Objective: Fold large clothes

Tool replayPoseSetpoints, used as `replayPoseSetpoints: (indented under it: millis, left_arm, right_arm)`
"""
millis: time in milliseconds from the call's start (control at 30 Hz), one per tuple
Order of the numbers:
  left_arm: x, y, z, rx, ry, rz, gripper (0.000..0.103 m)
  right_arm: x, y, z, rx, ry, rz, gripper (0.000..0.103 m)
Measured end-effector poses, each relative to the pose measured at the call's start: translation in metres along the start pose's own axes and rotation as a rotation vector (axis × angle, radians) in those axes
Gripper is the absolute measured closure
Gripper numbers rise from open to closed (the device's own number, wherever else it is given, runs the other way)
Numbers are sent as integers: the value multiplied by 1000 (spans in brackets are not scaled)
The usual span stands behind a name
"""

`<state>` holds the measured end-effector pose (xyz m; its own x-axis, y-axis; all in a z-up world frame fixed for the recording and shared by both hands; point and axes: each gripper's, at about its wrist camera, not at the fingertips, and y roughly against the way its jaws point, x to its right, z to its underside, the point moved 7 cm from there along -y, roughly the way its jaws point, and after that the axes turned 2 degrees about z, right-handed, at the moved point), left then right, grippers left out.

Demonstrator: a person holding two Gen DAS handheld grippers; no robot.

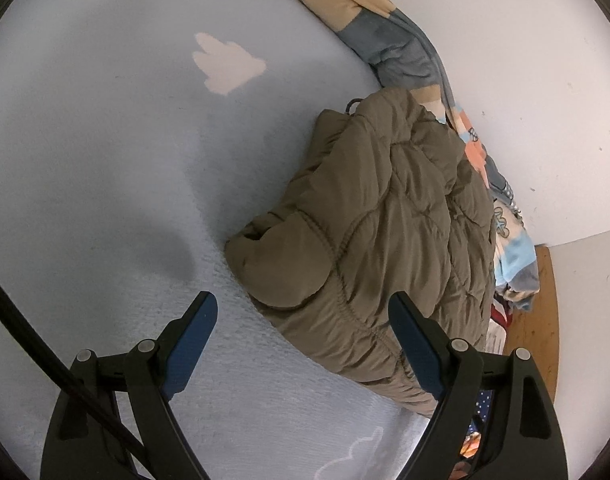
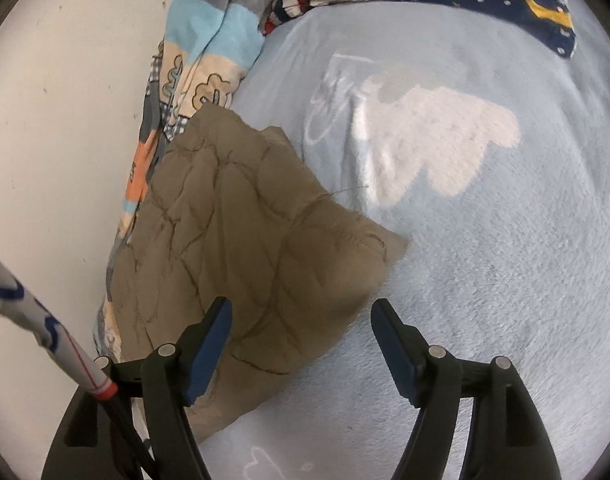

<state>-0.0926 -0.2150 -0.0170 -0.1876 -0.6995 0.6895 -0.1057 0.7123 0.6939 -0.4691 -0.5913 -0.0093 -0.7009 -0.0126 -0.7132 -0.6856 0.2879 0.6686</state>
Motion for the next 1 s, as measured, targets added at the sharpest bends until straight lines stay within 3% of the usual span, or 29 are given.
replayPoseSetpoints:
  millis: [367, 567, 1000]
  left_arm:
    - [5, -14, -12, 33, -39, -34, 16]
    - [7, -21, -11, 8, -27, -12, 16]
    - [7, -26, -13, 35, 15, 1, 15]
  right_arm:
    - [13, 0, -3, 14, -84, -57, 22]
    - [17, -11, -4, 6, -132, -87, 21]
    - [21, -25, -14, 42, -175, -115, 17]
